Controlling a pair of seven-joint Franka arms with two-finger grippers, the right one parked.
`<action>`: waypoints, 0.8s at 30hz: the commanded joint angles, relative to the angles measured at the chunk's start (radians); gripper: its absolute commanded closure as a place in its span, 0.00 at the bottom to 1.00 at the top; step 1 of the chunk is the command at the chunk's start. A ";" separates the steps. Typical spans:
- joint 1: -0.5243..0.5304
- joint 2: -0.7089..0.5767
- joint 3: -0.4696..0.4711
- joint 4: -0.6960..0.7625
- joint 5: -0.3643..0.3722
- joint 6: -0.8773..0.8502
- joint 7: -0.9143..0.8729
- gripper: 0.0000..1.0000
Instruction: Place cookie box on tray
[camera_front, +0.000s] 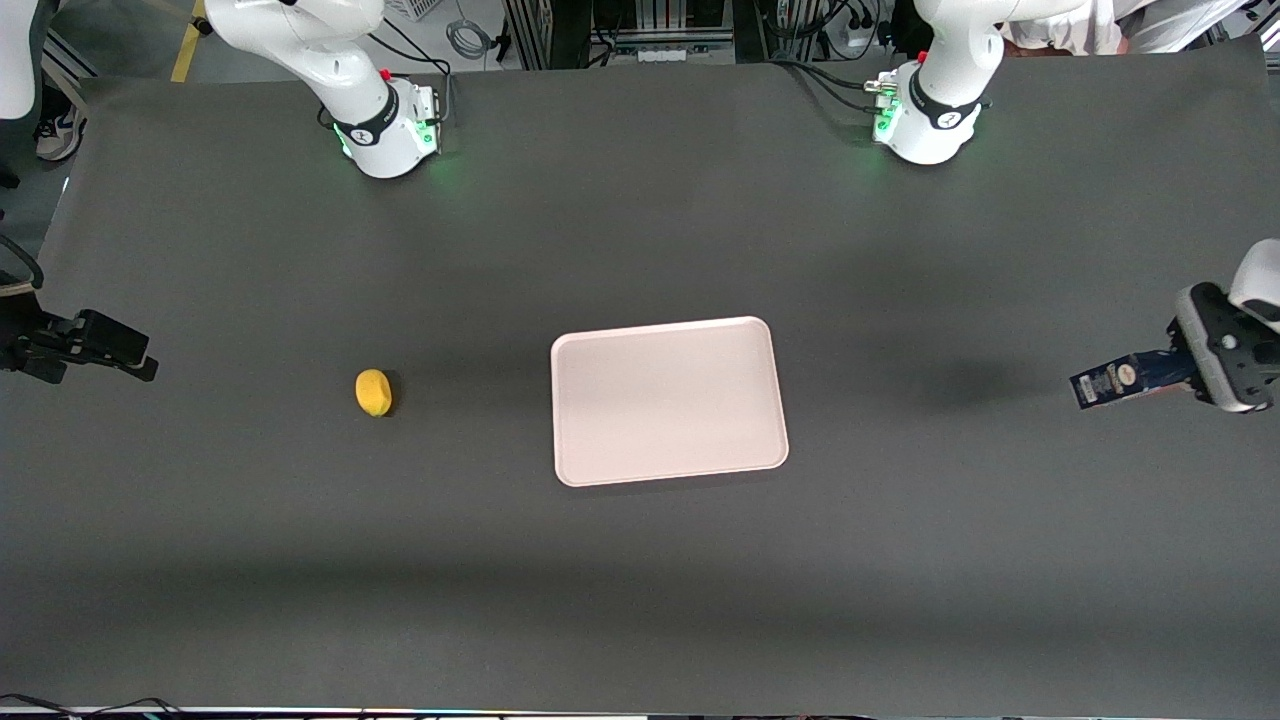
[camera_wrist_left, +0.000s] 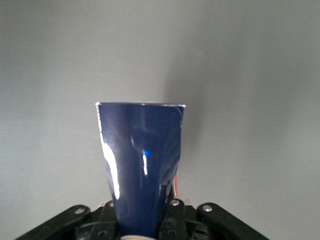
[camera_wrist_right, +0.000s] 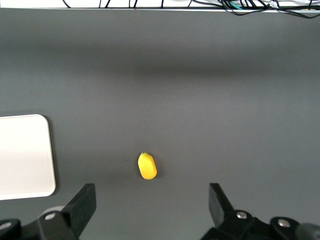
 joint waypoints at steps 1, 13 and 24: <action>-0.005 0.014 -0.017 0.126 0.026 -0.106 -0.036 0.91; -0.003 -0.014 -0.122 0.136 0.009 -0.161 -0.359 0.91; -0.005 -0.048 -0.298 0.131 -0.041 -0.162 -0.933 0.91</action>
